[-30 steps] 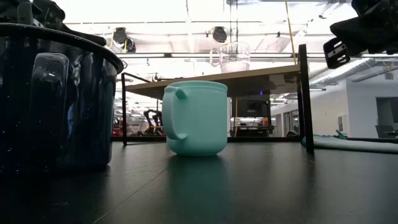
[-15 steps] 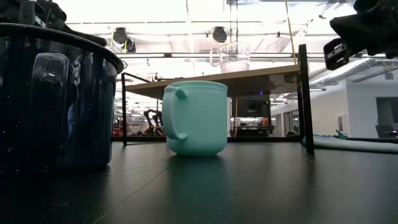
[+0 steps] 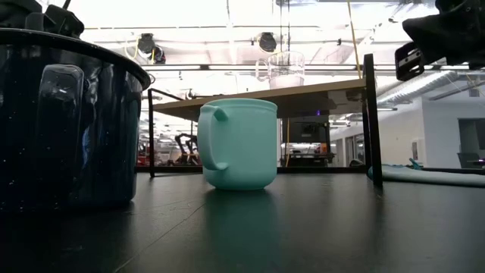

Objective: Stack small to large cups/mugs on shelf
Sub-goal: Put the transparent mug on the shelf

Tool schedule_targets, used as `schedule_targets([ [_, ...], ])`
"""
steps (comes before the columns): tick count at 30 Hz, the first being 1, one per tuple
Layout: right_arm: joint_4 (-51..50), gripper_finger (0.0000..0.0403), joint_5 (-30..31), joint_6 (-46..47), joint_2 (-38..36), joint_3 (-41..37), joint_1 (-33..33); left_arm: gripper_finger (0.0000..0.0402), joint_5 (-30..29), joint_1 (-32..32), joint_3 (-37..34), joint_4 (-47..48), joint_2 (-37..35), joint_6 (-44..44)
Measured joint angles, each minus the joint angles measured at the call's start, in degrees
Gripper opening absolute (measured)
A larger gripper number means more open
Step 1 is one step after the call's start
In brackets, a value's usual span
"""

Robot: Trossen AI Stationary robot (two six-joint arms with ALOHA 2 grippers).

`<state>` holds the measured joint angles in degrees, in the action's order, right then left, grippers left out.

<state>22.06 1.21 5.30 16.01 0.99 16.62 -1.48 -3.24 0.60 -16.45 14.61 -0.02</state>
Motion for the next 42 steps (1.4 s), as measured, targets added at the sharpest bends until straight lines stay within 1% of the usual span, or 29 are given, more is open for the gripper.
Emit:
schedule_targets([
  [7,0.0,0.0,0.0,-1.39,0.02,-0.04,0.0,0.0033,-0.33,0.0,0.0,-1.35,0.0,-0.35],
  [9,0.0,0.0,0.0,-1.51,0.02,-0.06,0.0,0.0033,-0.59,0.01,0.0,-2.63,0.0,-2.03],
  [15,1.98,0.0,0.0,-2.17,0.0,-0.09,0.0,0.0033,1.4,0.01,0.0,-11.72,0.0,-5.69],
  [20,1.17,0.0,0.0,-4.37,0.04,-0.13,0.0,0.0026,1.44,0.01,0.28,-17.17,-0.03,-4.35],
  [22,1.03,0.0,0.0,-4.49,0.04,-0.13,0.0,0.0011,1.78,0.01,1.85,-16.25,0.0,-3.4],
  [24,1.03,0.0,0.0,-4.5,0.04,-0.13,0.0,0.0005,1.7,0.02,3.91,-14.45,0.58,-3.07],
  [27,1.01,0.0,0.0,-4.5,0.04,-0.13,0.0,0.0004,-0.37,-0.01,8.2,-10.18,3.57,-3.55],
  [31,1.01,0.0,0.0,-4.52,0.04,-0.13,0.0,0.0003,-1.6,-0.09,15.14,-5.54,10.49,-2.77],
  [36,1.0,0.0,0.0,-4.72,0.04,-0.13,-0.01,0.0002,-1.57,-0.85,24.35,-1.28,19.82,-1.18],
  [42,0.33,0.0,0.02,-3.15,0.04,-0.13,0.0,0.0001,-1.36,-2.85,33.14,0.41,30.6,-1.13],
])
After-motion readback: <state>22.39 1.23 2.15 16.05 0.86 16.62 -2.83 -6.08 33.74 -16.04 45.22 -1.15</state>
